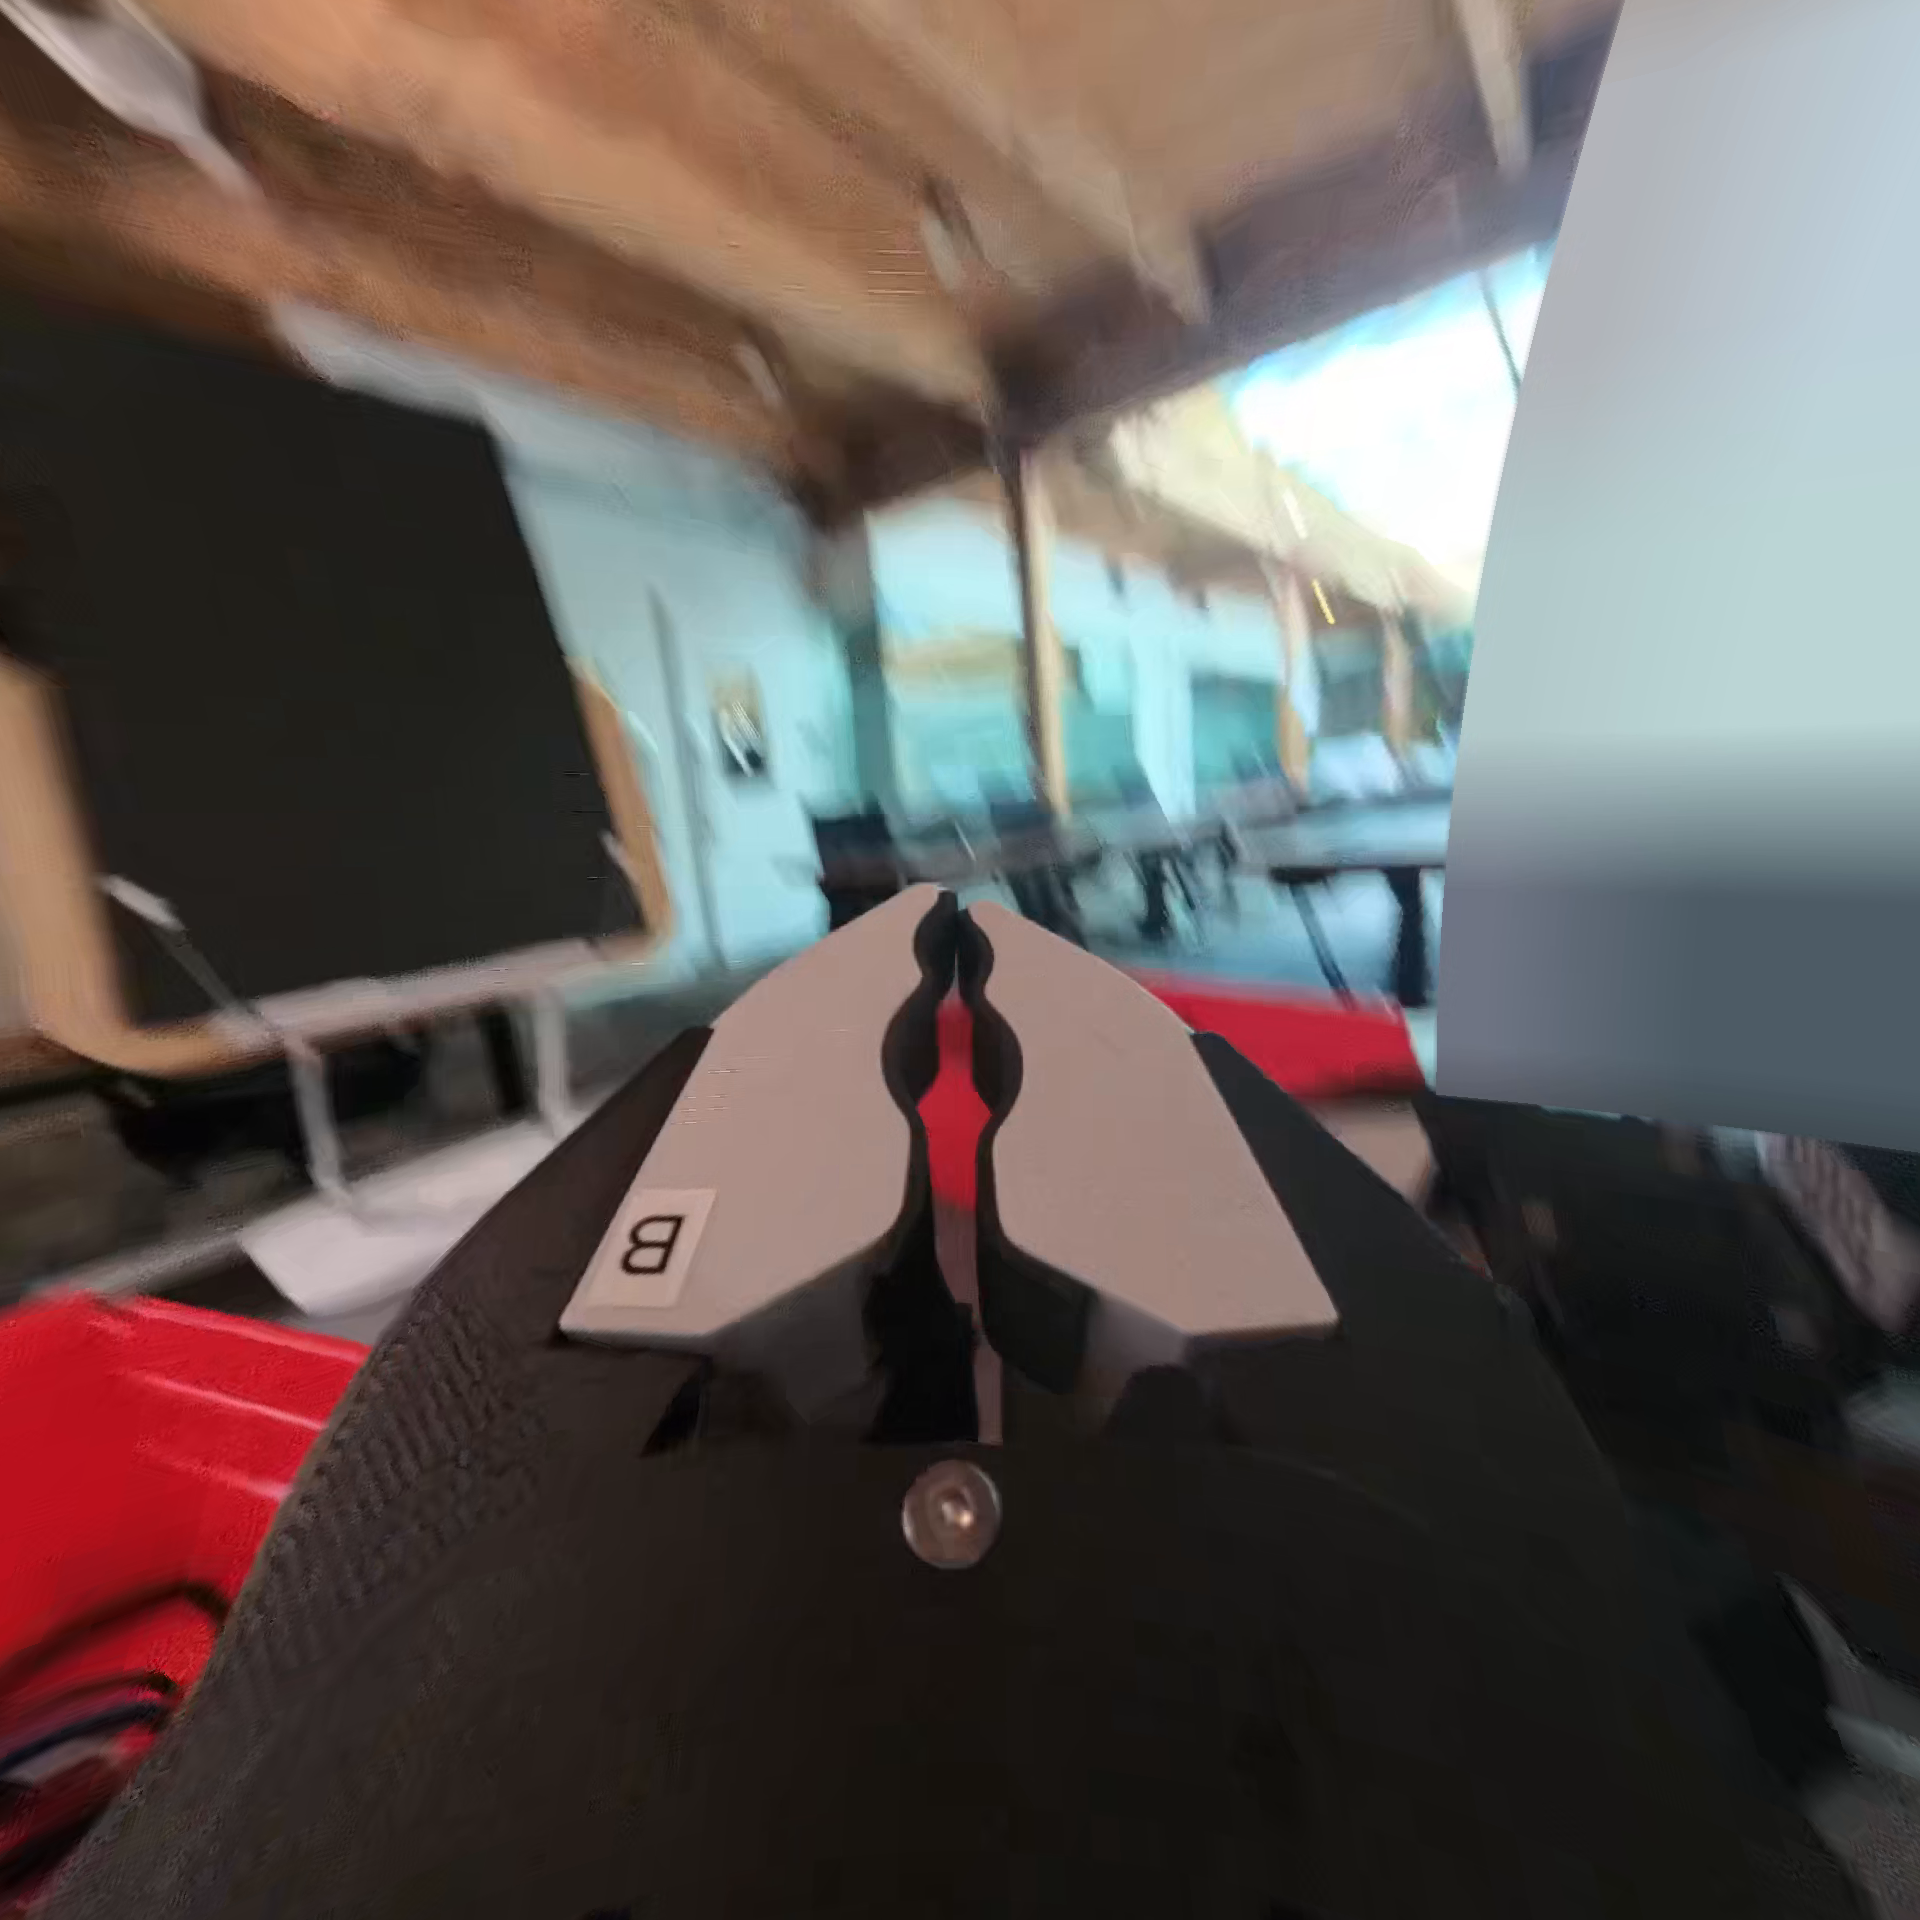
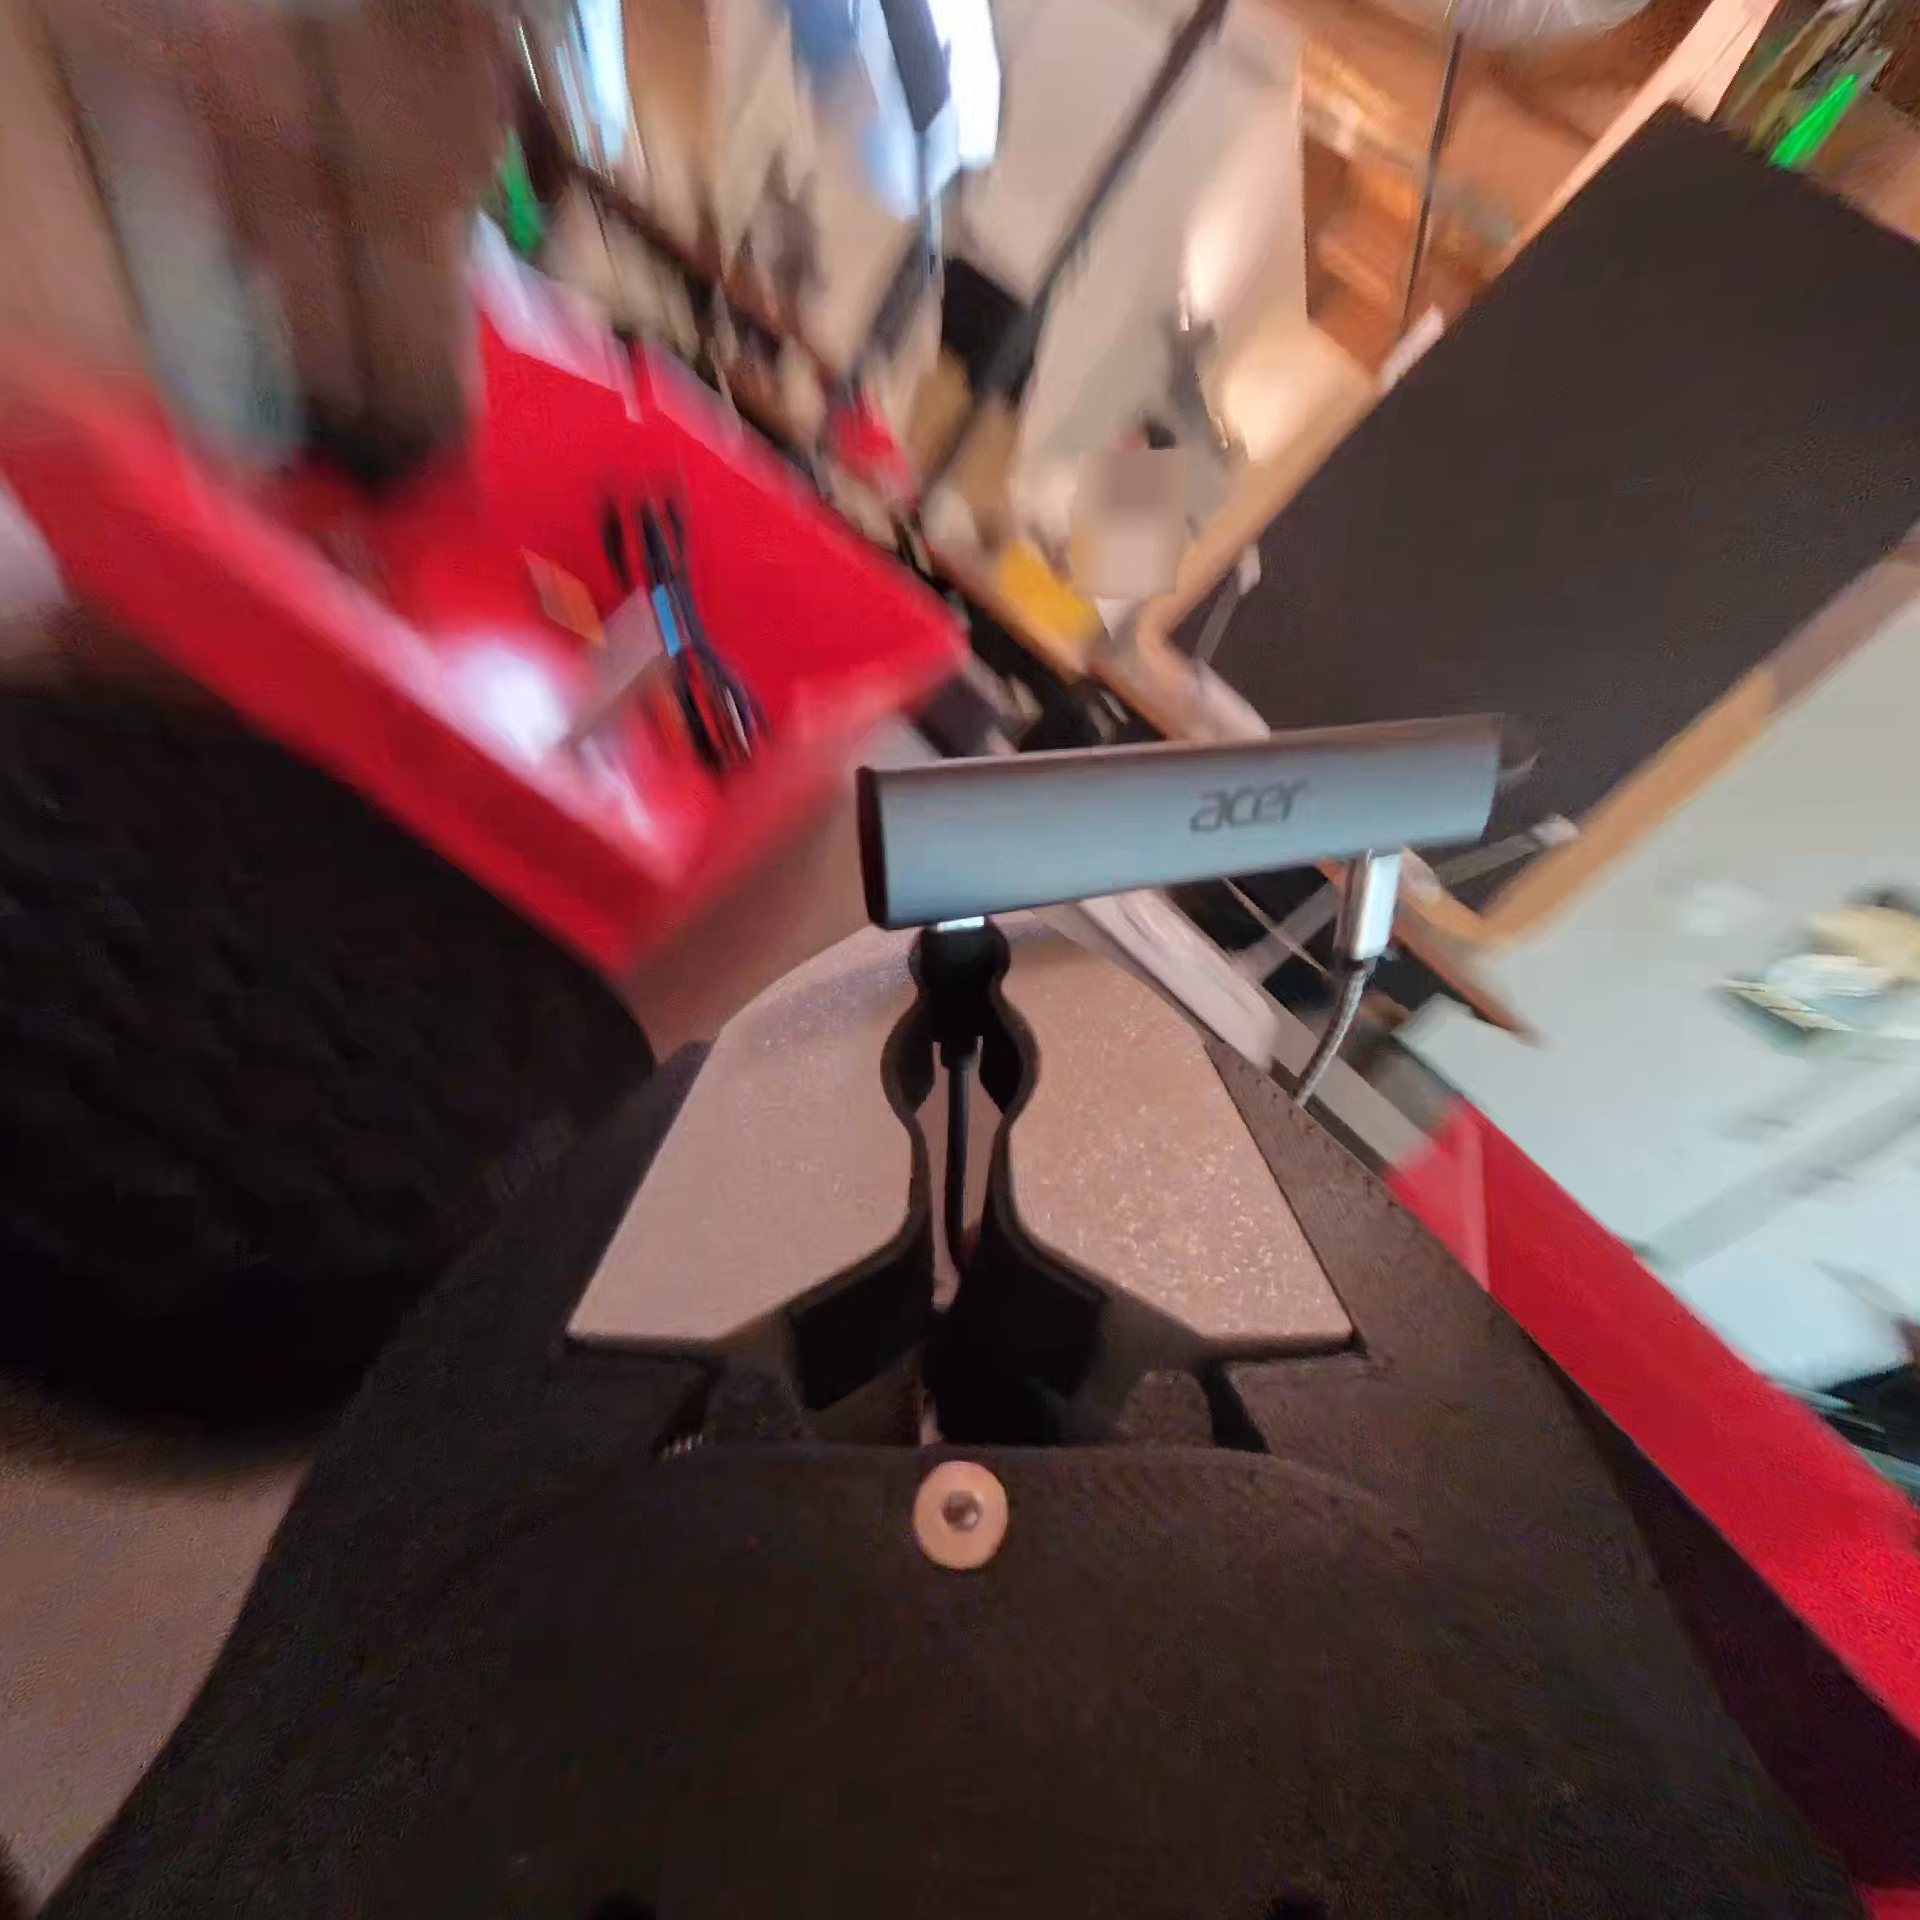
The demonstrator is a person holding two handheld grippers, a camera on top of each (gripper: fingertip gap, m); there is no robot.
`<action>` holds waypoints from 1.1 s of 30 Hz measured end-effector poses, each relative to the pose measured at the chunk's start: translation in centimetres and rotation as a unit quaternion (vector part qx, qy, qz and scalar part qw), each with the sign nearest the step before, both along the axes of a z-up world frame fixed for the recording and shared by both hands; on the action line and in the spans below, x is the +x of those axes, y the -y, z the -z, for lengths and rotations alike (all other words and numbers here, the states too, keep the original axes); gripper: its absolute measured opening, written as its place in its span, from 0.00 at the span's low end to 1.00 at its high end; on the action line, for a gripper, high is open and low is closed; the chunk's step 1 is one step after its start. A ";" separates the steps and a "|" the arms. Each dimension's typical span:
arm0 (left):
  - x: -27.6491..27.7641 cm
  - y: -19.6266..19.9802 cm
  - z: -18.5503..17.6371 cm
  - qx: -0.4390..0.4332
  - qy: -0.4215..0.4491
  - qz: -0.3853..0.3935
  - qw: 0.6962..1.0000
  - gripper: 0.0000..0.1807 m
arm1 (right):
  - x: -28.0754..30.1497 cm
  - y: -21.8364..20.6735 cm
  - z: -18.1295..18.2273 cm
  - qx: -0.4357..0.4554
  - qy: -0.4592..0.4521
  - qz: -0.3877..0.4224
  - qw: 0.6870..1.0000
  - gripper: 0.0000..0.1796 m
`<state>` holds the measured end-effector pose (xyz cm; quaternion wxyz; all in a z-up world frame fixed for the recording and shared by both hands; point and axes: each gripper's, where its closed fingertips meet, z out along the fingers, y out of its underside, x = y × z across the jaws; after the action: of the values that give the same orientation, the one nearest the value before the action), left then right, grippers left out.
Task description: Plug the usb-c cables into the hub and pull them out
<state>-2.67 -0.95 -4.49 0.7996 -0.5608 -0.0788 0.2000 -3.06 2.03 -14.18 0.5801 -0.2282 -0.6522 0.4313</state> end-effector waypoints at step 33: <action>2.9 -3.3 6.8 -0.238 -0.281 -0.013 0.930 0.21 | 0.5 0.3 0.3 -0.070 0.101 -0.043 0.992 0.02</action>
<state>0.19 2.39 -11.34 0.6290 -0.6548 0.1913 0.3729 -2.57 1.75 -14.45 0.4751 -0.2824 -0.6849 0.4748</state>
